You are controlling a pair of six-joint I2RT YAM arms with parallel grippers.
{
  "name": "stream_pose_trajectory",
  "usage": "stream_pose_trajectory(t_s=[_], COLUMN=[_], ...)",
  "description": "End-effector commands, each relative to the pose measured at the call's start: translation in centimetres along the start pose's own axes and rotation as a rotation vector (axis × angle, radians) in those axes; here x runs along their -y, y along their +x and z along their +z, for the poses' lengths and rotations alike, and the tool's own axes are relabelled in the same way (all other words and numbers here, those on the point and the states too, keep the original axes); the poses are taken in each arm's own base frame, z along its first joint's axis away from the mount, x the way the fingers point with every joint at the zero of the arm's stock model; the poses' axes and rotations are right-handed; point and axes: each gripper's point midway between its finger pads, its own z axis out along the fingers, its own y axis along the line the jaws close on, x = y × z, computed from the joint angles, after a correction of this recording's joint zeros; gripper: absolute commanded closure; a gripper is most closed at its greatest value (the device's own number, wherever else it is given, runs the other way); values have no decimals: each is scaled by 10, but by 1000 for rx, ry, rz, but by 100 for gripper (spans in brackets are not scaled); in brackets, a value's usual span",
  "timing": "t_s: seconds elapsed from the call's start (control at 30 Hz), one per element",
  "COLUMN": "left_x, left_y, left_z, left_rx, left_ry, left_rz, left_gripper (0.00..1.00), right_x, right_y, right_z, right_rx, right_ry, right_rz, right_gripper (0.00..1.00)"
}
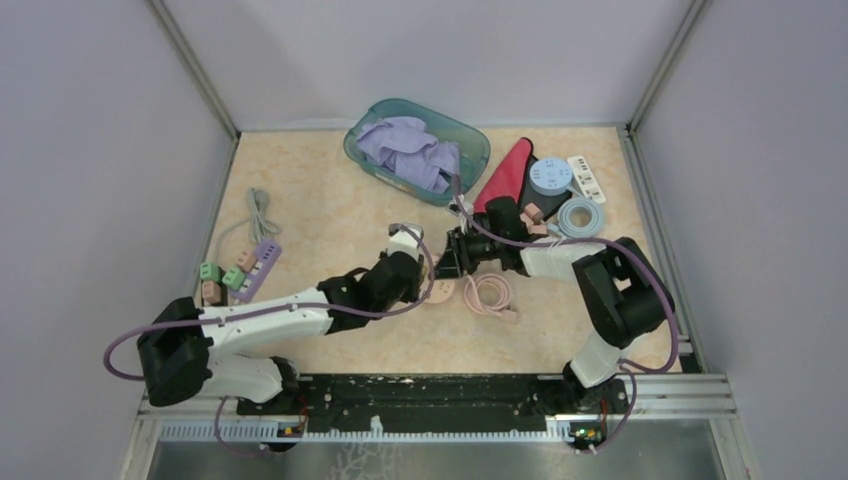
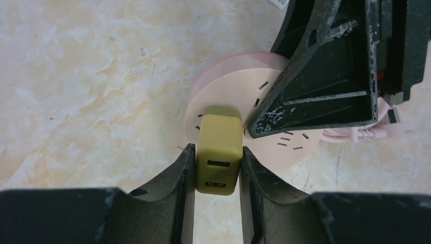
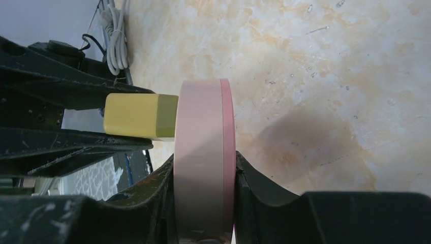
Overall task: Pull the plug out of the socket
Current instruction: Remove the plug from the socket.
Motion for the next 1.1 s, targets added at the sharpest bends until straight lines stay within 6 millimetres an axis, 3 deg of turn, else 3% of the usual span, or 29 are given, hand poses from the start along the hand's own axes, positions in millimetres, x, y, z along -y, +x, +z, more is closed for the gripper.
stream_pose_trajectory(t_s=[0.0, 0.17, 0.3, 0.47, 0.63, 0.73, 0.8, 0.9, 1.07], left_x=[2, 5, 5, 7, 5, 5, 0, 0, 12], left_y=[-47, -50, -60, -75, -74, -72, -70, -63, -71], left_z=[7, 19, 26, 14, -6, -13, -17, -10, 0], left_rx=[110, 77, 32, 65, 142, 195, 204, 142, 125], left_ry=[-157, -158, -58, 109, 165, 98, -52, -198, -186], left_rz=[-207, -144, -133, -165, -236, -265, -277, -241, -145], left_gripper=[100, 100, 100, 100, 100, 100, 100, 100, 100], right_x=[-19, -18, -17, -18, -19, -18, -17, -17, -16], right_y=[-14, -14, -14, -15, -16, -15, -15, -15, -15], right_z=[3, 3, 3, 3, 2, 3, 3, 3, 3], right_rx=[17, 17, 18, 19, 22, 20, 20, 20, 21], right_ry=[-83, -78, -75, -76, -76, -74, -73, -71, -63], right_rz=[-77, -78, -77, -75, -77, -74, -75, -73, -73], right_gripper=[100, 100, 100, 100, 100, 100, 100, 100, 100])
